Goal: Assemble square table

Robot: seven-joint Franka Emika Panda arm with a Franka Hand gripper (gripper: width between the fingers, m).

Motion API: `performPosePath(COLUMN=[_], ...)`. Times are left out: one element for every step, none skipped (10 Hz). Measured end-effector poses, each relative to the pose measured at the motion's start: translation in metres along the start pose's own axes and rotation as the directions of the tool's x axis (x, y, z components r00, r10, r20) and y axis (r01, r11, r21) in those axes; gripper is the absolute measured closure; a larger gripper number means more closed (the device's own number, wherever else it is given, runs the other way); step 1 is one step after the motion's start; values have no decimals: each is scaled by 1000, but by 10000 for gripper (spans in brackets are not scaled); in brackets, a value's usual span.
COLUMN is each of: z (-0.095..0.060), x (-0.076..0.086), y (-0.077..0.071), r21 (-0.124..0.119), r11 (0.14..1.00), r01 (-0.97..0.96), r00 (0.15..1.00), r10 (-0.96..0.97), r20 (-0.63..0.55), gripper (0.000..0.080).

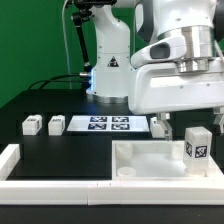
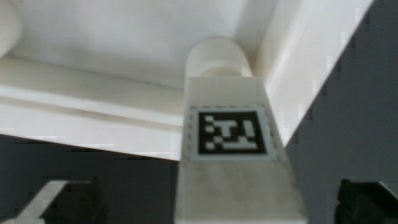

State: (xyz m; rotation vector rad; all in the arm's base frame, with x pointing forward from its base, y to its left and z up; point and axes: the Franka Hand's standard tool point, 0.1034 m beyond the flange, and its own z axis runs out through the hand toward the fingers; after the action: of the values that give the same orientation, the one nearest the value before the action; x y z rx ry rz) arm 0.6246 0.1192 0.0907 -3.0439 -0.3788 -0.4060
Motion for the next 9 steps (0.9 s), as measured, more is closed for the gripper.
performPosePath(z=[2,3,-1,-2,0,0,0,0,1], x=[0,-1,-2,6,7,6,6,6,5], y=[-1,-2,-3,-4,-4,-4,-4,-2,3], r21=[7,13,28,32,31,31,31,30,29], r11=[1000,1000,1000,999,1000,1000,1000,1000,1000], r01=[0,0,0,-4,-3,-3,-3,-5,-12], r00=[998,993,966,958,962,961,961,961,959], r10=[0,-2,-8,-5,-5,-5,-5,-4,4], r20=[57,117,258,286,273,275,275,275,283], gripper=[150,150,150,150,150,150,150,150,150])
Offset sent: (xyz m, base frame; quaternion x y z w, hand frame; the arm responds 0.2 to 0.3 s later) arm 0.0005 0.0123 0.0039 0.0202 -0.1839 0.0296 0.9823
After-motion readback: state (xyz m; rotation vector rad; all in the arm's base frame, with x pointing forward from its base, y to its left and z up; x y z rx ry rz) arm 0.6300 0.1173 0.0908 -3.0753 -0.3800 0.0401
